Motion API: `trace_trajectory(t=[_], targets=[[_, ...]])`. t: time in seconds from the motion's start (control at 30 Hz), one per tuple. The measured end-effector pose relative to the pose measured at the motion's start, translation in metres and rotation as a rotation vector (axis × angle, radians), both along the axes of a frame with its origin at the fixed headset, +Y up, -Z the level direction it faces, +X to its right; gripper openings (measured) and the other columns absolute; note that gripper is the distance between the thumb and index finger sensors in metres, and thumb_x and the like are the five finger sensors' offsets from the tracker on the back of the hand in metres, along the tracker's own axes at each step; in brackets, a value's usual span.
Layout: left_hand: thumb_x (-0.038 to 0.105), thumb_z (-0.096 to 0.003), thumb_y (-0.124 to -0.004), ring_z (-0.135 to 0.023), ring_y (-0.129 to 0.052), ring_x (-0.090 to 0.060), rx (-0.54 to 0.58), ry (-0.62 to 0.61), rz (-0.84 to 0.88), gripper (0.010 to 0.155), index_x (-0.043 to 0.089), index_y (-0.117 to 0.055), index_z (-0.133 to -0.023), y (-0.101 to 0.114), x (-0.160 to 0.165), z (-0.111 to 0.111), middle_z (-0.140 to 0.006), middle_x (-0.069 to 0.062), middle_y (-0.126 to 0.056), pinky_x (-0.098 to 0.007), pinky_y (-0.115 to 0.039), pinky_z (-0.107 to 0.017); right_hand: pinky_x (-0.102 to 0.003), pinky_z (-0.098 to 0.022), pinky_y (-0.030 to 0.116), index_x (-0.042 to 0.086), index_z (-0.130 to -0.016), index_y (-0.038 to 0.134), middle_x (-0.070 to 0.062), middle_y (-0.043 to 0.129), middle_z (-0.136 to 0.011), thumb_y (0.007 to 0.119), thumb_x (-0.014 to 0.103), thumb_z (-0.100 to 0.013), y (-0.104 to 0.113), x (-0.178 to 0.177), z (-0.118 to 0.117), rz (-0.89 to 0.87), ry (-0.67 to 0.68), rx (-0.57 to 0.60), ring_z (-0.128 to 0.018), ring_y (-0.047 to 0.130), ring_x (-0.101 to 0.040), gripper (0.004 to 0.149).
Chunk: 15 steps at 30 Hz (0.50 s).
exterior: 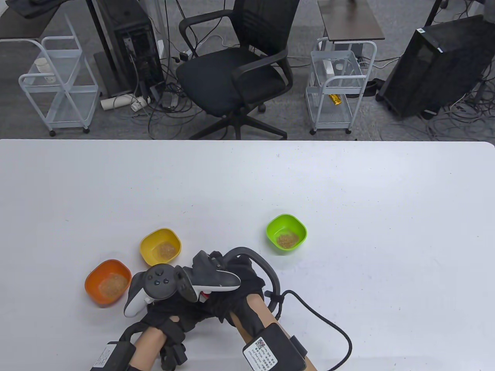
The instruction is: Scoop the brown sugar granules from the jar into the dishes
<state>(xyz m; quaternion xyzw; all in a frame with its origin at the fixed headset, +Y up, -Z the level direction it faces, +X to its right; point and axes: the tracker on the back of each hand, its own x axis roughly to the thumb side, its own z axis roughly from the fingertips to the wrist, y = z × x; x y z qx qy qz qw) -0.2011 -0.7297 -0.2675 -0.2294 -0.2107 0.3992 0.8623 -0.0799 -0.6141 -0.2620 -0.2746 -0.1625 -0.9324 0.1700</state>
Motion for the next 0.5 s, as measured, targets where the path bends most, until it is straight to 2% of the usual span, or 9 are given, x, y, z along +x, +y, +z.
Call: trace_trajectory(t=[0.17,0.3,0.4,0.47,0.5], targets=[[0.055,-0.0492,-0.098,-0.121,-0.054,-0.042,0.018,0.009,-0.014,0.113,0.008,-0.023,-0.119,0.0011,0.0005,0.0012,-0.126,-0.016,-0.041,-0.053,-0.06,-0.085,-0.059,-0.062,0.085,0.018,-0.111,0.05,-0.022,0.072,-0.11,0.08,0.059,-0.046,-0.0007,-0.0023,0.0006,-0.041,0.039,0.073,-0.071,0.104,-0.037,0.083],[0.055,-0.0492,-0.098,-0.121,-0.054,-0.042,0.015,0.006,-0.011,0.113,0.008,-0.023,-0.119,0.001,0.0007,0.0011,-0.126,-0.017,-0.041,-0.052,-0.06,-0.085,-0.057,-0.058,0.088,0.013,-0.111,0.054,-0.024,0.076,-0.108,0.079,0.06,-0.046,-0.0021,-0.0013,0.0005,-0.064,0.033,0.092,-0.065,0.108,-0.035,0.083],[0.055,-0.0492,-0.098,-0.121,-0.054,-0.042,0.012,0.005,-0.009,0.113,0.008,-0.023,-0.119,0.0011,0.001,0.0012,-0.126,-0.017,-0.041,-0.052,-0.06,-0.085,-0.057,-0.063,0.083,0.018,-0.112,0.047,-0.019,0.069,-0.112,0.078,0.062,-0.045,-0.0027,0.0013,0.0,-0.051,0.029,0.071,-0.072,0.103,-0.034,0.086],[0.055,-0.0491,-0.098,-0.121,-0.054,-0.042,0.01,0.004,-0.008,0.113,0.008,-0.023,-0.119,0.0012,0.0011,0.0011,-0.126,-0.016,-0.041,-0.052,-0.059,-0.085,-0.064,-0.069,0.074,0.024,-0.114,0.035,-0.02,0.052,-0.12,0.08,0.06,-0.046,-0.0033,0.0022,0.0004,-0.039,0.02,0.028,-0.086,0.092,-0.042,0.089],[0.055,-0.0491,-0.098,-0.121,-0.054,-0.042,0.01,0.003,-0.007,0.113,0.008,-0.023,-0.119,0.0014,0.001,0.001,-0.126,-0.016,-0.041,-0.052,-0.06,-0.085,-0.065,-0.07,0.073,0.025,-0.114,0.034,-0.02,0.048,-0.122,0.081,0.059,-0.046,-0.0039,0.0015,-0.0001,-0.027,0.016,0.015,-0.088,0.091,-0.044,0.089]])
